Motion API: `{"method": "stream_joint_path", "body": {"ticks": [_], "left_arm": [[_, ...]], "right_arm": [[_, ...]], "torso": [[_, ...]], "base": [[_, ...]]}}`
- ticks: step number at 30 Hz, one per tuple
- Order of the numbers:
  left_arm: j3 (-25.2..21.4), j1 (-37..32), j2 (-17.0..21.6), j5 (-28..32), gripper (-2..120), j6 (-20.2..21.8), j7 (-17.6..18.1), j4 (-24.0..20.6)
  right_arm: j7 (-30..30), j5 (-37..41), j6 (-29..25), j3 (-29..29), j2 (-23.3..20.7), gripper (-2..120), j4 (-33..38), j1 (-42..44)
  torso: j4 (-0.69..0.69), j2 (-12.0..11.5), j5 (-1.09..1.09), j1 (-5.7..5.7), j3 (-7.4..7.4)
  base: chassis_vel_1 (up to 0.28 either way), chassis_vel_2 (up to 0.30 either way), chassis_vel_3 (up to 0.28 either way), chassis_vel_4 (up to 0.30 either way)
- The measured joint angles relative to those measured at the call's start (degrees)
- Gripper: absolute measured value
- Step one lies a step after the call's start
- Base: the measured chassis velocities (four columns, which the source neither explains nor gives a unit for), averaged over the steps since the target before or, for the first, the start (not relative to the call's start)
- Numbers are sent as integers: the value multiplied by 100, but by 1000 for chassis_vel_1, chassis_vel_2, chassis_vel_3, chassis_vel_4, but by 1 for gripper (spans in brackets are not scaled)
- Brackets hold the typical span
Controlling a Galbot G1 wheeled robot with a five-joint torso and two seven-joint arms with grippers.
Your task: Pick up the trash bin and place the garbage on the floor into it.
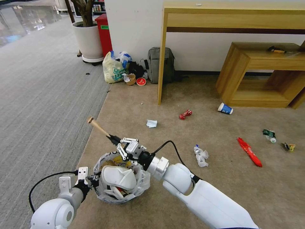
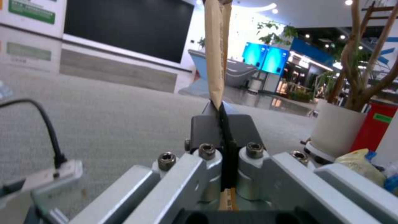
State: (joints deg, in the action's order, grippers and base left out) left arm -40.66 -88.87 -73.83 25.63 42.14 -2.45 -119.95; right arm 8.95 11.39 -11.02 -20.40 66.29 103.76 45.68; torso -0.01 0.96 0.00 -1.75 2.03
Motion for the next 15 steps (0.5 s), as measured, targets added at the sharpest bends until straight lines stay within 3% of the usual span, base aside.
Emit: {"method": "stream_joint_path", "body": {"ticks": [15], "left_arm": [[-17, -88, -30, -83, 0, 0, -209, -134]], "right_arm": [[221, -719, -531, 92, 119, 0, -688, 83]], "torso": [[0, 0, 0, 0, 0]], "base": [[0, 0, 0, 0]]}}
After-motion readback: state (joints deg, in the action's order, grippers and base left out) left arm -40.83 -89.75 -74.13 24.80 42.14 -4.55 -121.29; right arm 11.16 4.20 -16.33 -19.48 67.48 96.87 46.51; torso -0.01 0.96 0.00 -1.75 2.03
